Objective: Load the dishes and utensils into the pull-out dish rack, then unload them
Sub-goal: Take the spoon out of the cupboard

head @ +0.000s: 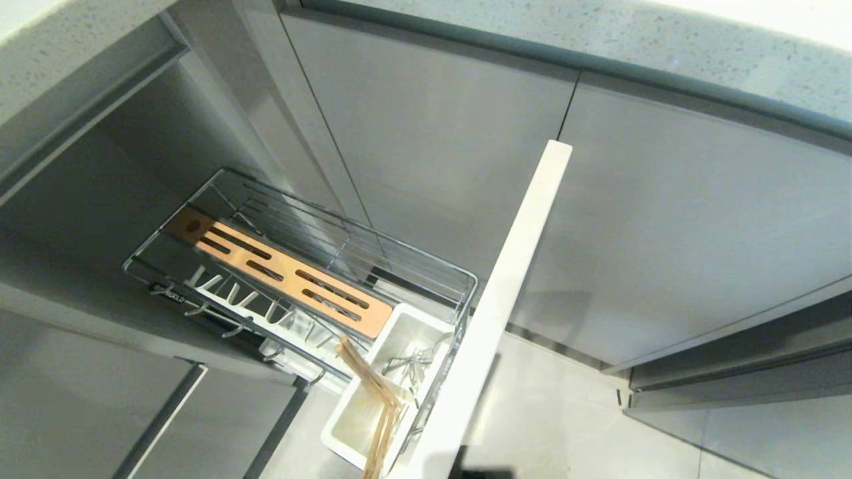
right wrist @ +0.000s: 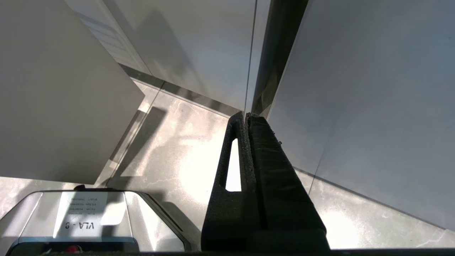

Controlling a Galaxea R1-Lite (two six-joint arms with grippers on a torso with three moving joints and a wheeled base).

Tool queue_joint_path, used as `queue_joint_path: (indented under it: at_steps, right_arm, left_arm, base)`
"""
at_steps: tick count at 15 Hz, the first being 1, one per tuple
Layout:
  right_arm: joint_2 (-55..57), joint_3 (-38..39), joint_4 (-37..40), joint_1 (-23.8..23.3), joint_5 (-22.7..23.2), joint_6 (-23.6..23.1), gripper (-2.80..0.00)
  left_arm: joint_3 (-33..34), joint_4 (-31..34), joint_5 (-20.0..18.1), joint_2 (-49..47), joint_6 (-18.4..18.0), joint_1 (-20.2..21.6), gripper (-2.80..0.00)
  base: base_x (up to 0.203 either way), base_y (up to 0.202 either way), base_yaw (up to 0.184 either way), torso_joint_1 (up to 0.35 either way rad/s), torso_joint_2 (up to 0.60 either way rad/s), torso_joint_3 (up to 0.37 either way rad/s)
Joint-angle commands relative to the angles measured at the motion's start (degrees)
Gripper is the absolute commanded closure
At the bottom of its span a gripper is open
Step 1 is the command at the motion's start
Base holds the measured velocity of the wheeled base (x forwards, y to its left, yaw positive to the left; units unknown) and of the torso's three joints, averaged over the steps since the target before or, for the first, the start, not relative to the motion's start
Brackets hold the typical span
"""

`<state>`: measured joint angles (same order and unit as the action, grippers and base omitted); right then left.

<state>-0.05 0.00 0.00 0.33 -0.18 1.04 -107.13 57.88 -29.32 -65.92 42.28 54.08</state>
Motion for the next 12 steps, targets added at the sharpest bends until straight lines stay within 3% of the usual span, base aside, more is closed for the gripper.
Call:
queue_joint_path:
  at_steps: [1,12]
  right_arm:
    - [0.05,0.09,0.00,0.02,0.01,0.01,0.00]
    - [0.05,0.09,0.00,0.02,0.01,-0.01,0.00]
  left_arm:
    - [0.05,0.21,-0.14,0.18,0.26,0.14,0.00]
    - [-0.27,-0.75,0.27,-0.89,1.76,1.46,0.00]
  base:
    - [0.000,0.000,0.000,0.000,0.00,0.000]
    - [0.000,0.000,0.000,0.000,0.00,0.000]
